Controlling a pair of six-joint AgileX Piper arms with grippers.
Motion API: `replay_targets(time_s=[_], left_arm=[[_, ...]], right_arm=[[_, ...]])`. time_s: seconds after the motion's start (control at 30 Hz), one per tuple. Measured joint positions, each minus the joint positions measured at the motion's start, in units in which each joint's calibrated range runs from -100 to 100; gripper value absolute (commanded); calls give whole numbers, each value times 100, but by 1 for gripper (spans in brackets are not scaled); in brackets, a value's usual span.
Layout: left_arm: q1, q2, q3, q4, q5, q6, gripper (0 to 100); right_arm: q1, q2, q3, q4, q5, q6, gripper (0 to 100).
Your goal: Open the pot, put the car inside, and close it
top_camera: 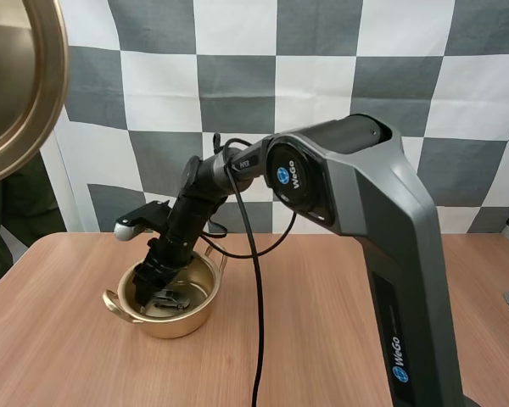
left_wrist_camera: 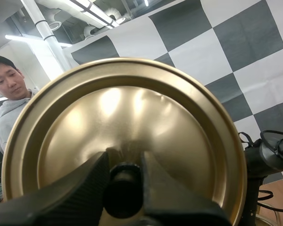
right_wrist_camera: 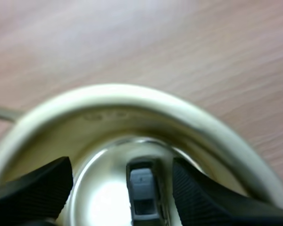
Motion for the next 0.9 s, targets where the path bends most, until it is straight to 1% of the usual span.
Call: replay_targets(time_s=[0.13,0.33,0.53,0.73,0.9], left_arm=[[0,0,0,0,0,0,0],[0,0,0,0,0,0,0],[0,0,0,0,0,0,0],[0,0,0,0,0,0,0],[0,0,0,0,0,0,0]], right_arm=[[0,-238,-190,220,181,40,100],[0,-318,-235,218,437,119,100],[0,-328,-235,-224,839,238,100],[0,-357,-235,-602,856,238,100],[0,-654,-235,-955,436,328,100]])
